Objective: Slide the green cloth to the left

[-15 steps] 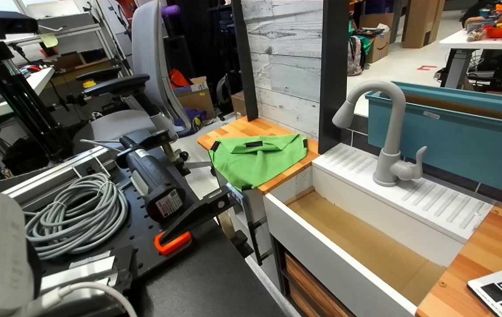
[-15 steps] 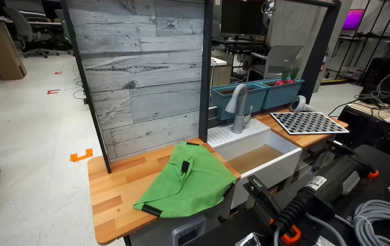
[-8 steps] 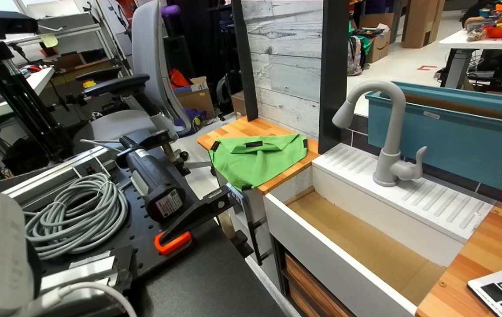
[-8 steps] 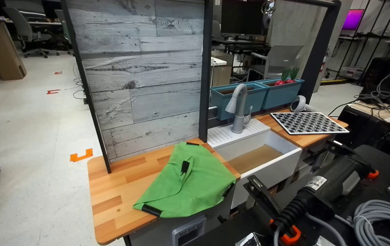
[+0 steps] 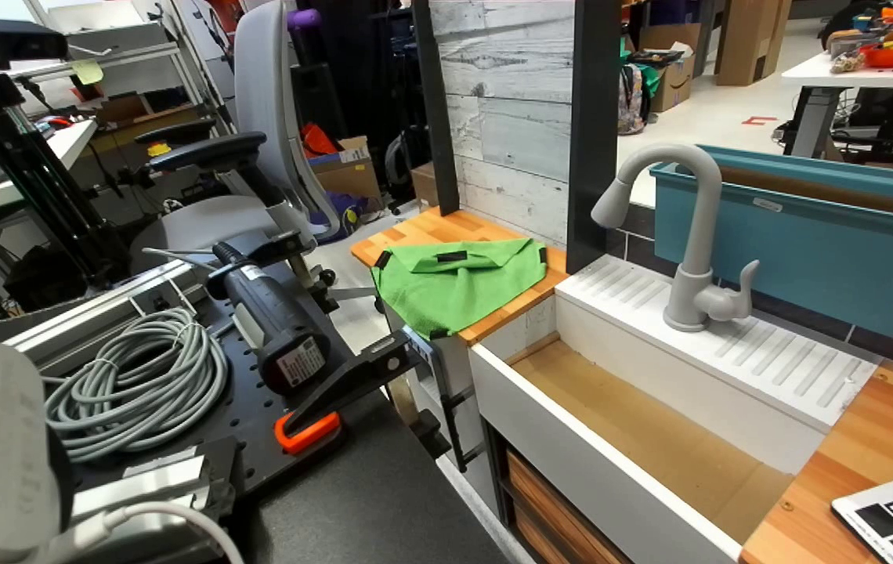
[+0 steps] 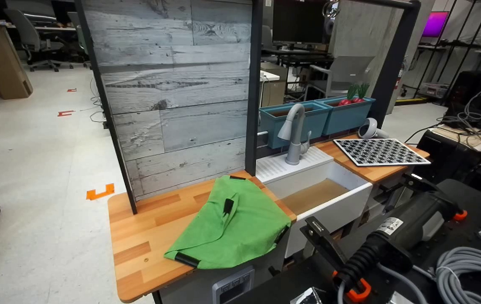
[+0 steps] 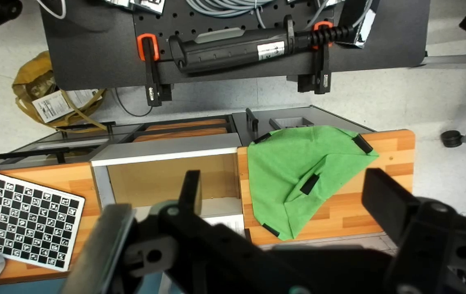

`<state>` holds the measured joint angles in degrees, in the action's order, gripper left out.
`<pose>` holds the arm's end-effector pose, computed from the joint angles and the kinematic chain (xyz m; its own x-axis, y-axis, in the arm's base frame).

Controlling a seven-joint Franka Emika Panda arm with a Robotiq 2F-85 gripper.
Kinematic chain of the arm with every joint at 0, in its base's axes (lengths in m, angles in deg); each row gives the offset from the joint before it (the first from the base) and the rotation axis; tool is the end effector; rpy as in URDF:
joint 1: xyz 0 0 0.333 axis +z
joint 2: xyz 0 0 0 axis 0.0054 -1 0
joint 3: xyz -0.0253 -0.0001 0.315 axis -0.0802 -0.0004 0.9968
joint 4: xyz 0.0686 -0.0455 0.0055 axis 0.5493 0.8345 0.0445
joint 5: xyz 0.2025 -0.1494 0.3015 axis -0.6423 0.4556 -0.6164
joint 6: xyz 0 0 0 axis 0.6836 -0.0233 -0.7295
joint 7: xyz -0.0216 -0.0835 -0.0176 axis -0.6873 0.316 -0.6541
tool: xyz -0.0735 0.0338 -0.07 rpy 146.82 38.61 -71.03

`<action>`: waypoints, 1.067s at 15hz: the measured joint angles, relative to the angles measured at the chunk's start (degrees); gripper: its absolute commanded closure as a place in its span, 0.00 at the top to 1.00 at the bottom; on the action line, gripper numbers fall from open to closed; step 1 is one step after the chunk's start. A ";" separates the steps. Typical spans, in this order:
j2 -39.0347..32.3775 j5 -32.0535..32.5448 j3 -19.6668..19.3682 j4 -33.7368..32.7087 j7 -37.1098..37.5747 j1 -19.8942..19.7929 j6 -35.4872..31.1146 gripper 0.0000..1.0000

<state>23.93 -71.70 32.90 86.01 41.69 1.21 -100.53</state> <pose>0.3873 0.0050 0.4617 0.9974 -0.0146 -0.0702 -0.0156 -0.9998 -0.0145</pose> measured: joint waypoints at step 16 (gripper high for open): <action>-34.51 3.55 7.35 -6.86 4.48 2.29 -28.77 1.00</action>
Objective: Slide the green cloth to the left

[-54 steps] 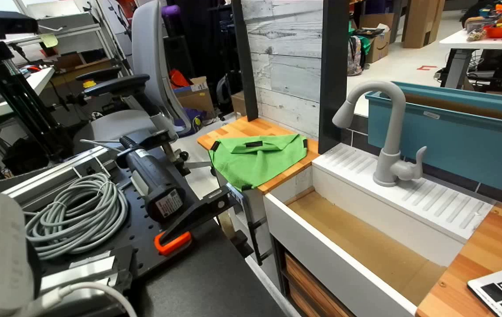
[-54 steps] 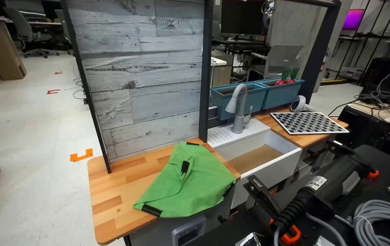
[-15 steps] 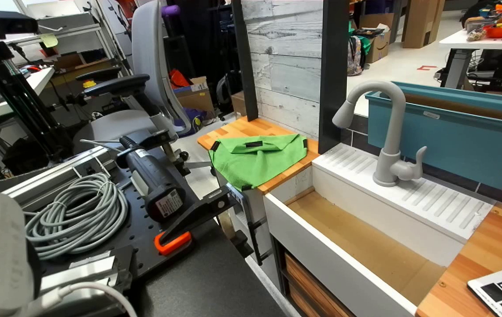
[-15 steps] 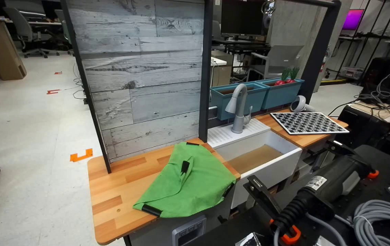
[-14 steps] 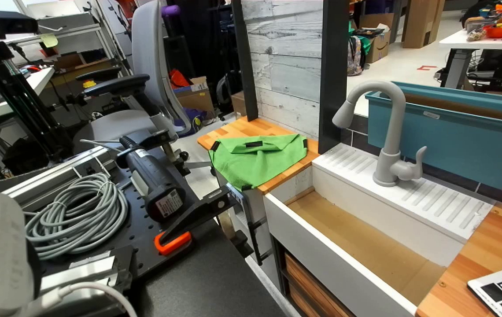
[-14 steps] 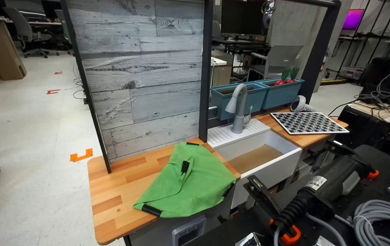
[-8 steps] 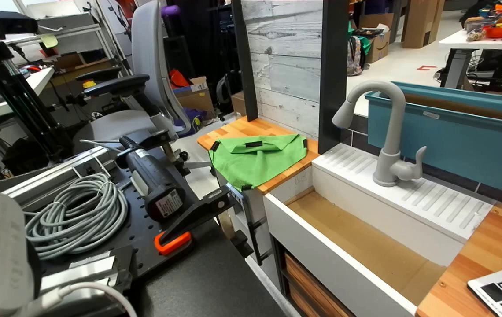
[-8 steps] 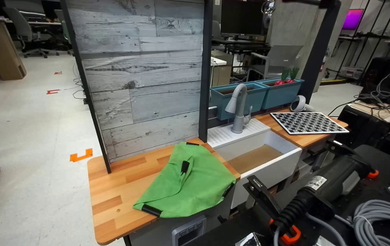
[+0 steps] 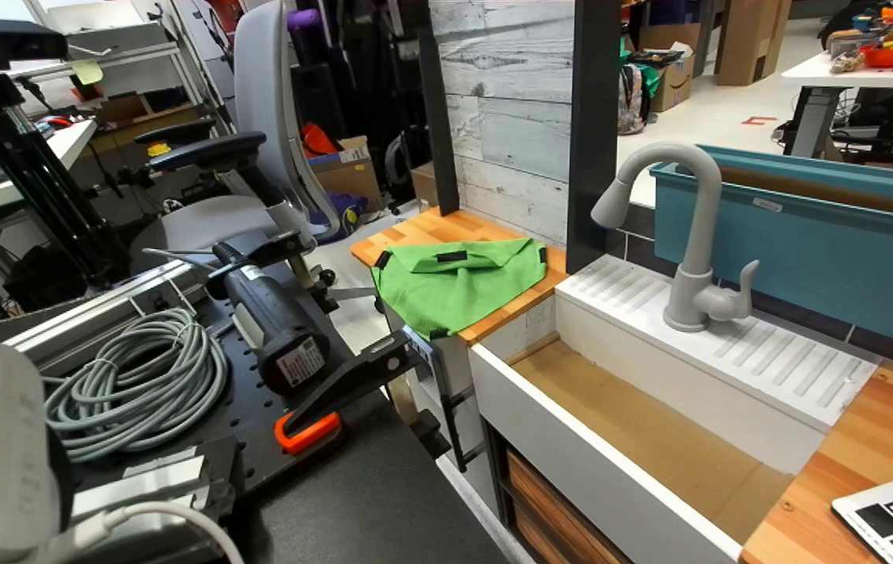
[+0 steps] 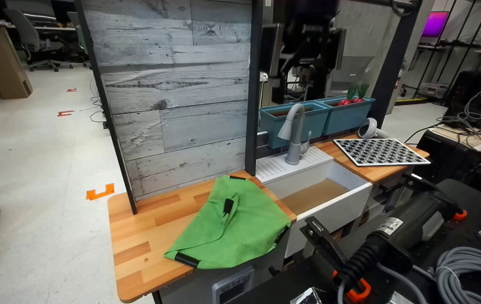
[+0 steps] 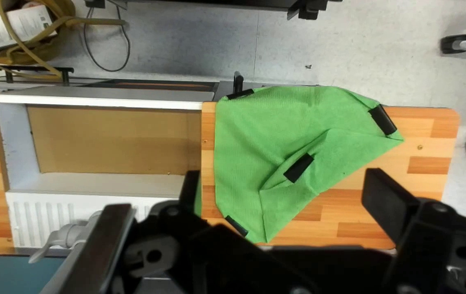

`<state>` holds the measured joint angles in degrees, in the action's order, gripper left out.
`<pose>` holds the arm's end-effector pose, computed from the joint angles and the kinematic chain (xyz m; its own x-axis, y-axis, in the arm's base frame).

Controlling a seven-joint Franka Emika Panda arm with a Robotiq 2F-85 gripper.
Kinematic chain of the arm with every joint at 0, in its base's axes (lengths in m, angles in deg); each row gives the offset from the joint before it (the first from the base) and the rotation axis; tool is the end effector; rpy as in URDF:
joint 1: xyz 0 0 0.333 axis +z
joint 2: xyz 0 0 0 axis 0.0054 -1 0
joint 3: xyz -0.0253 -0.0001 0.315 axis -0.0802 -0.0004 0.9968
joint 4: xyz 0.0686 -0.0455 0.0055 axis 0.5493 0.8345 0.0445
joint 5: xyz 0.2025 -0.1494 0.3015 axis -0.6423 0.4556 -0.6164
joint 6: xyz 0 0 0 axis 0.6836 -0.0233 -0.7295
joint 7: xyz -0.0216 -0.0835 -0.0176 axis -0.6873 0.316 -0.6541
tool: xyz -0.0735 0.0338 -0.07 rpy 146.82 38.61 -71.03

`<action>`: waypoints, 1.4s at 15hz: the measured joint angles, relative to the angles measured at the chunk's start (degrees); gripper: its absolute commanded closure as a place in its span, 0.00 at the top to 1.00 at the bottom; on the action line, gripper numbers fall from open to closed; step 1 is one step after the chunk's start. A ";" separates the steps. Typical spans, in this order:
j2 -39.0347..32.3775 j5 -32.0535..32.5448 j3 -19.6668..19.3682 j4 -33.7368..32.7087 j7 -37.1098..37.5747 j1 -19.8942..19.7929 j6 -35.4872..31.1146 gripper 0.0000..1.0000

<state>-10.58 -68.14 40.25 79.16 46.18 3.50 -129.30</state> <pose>0.4958 0.0901 0.2820 0.9923 0.1146 -0.0475 0.1159 -0.9929 0.0262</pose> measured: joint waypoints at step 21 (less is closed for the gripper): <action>-50.72 2.91 -4.54 -39.37 -1.02 8.46 1.72 1.00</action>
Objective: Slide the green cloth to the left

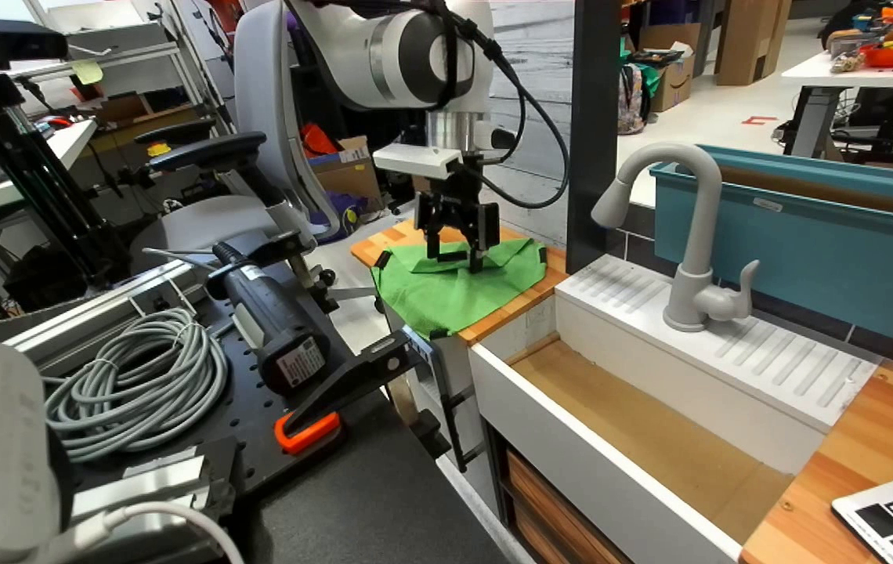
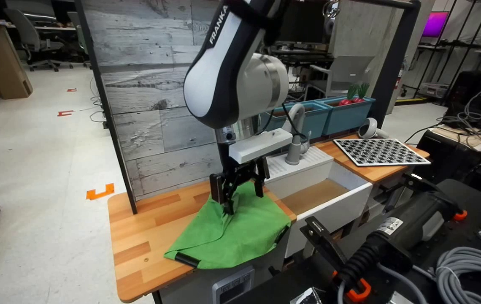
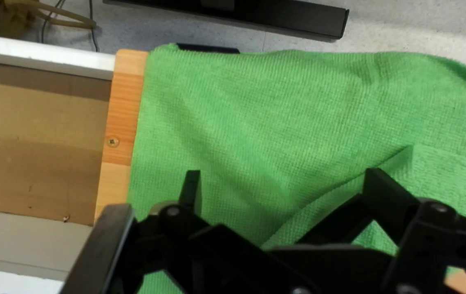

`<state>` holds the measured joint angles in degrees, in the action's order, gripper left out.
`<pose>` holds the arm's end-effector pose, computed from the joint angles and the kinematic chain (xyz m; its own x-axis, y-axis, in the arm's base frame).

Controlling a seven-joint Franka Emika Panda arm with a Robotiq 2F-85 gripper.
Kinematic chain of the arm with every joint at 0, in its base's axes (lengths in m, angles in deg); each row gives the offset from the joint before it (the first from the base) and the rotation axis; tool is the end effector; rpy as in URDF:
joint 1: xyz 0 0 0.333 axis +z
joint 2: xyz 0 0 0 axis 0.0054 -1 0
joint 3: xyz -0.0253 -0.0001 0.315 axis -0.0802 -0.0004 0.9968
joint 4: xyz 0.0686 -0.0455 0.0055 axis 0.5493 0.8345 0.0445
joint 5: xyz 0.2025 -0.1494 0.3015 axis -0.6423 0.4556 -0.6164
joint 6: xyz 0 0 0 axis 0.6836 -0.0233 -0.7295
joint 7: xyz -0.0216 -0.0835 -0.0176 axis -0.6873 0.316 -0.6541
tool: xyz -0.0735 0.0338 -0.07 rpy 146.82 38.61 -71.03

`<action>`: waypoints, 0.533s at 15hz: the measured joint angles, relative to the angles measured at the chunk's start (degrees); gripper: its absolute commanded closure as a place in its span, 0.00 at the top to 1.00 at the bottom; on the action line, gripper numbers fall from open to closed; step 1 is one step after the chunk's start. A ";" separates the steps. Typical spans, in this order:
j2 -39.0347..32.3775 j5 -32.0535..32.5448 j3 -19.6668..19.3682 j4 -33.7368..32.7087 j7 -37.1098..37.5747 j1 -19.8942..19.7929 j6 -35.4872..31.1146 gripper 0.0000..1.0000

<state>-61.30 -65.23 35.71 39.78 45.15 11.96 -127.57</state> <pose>0.5982 0.1504 0.0095 0.9372 0.2189 -0.2716 0.2390 -0.9701 0.0429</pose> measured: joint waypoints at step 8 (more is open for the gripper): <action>-6.17 0.75 -0.36 -6.88 -1.40 0.92 -0.40 1.00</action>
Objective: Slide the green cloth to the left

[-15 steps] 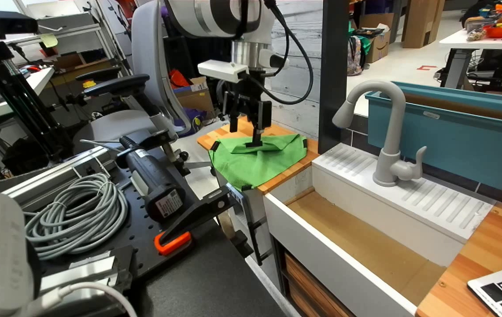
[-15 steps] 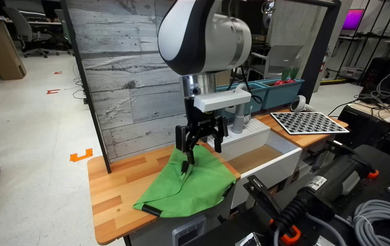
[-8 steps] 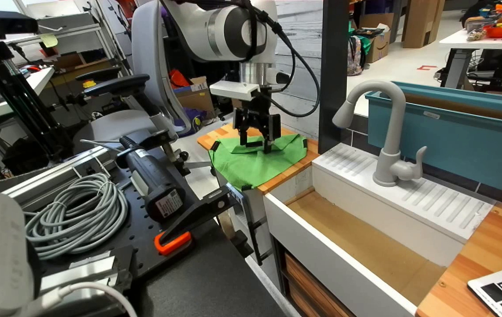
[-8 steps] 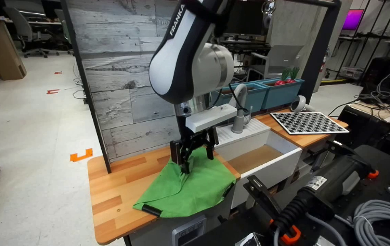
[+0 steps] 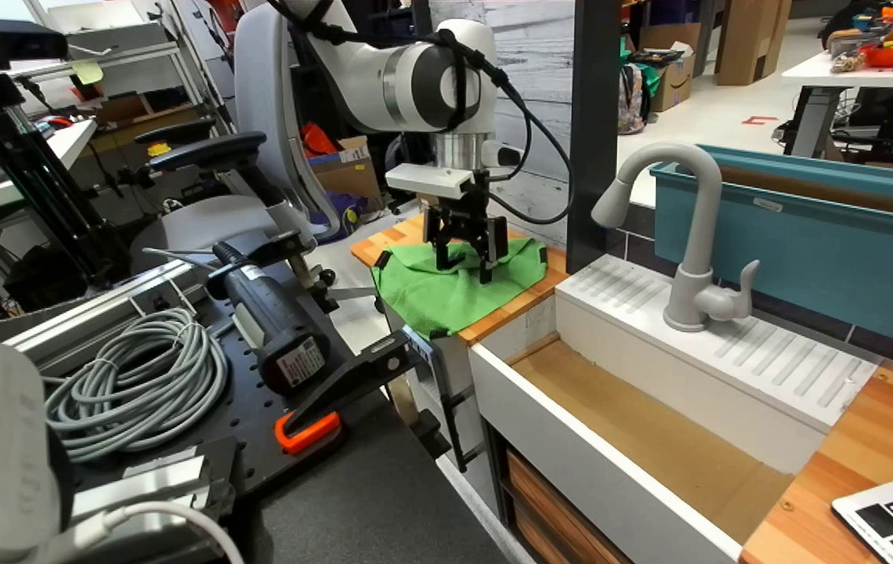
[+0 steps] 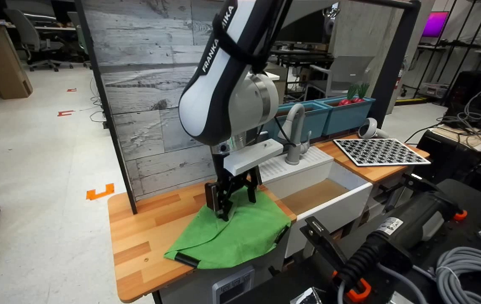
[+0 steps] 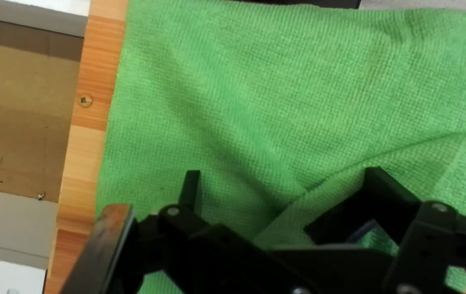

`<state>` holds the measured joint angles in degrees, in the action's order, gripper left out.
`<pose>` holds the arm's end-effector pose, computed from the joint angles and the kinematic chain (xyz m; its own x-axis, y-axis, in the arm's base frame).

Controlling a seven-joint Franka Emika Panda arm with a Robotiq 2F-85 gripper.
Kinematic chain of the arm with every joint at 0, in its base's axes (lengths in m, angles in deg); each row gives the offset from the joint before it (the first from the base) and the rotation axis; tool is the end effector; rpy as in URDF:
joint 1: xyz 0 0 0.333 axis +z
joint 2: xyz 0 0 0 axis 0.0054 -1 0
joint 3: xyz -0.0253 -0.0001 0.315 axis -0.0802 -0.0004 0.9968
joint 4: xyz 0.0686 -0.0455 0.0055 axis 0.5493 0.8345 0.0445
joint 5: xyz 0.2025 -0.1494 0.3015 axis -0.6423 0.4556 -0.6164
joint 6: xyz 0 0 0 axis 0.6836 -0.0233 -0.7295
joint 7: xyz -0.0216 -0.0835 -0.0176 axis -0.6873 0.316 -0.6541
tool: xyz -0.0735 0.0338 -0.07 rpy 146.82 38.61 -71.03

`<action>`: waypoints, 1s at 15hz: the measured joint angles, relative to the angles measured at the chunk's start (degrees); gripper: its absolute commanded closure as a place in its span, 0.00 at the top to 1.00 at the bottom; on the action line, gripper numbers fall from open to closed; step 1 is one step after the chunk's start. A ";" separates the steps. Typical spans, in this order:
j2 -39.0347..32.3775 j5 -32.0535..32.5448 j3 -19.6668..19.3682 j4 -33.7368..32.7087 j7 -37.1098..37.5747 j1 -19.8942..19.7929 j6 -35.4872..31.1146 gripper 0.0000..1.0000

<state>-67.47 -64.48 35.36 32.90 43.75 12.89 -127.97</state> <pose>0.6119 0.1598 -0.0202 0.9312 0.2616 -0.2540 0.2818 -0.9584 0.0460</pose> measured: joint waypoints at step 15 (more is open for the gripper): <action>-5.63 8.79 -2.51 -7.57 -0.17 7.20 4.52 1.00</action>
<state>-73.10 -55.69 32.85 25.33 43.58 20.08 -123.46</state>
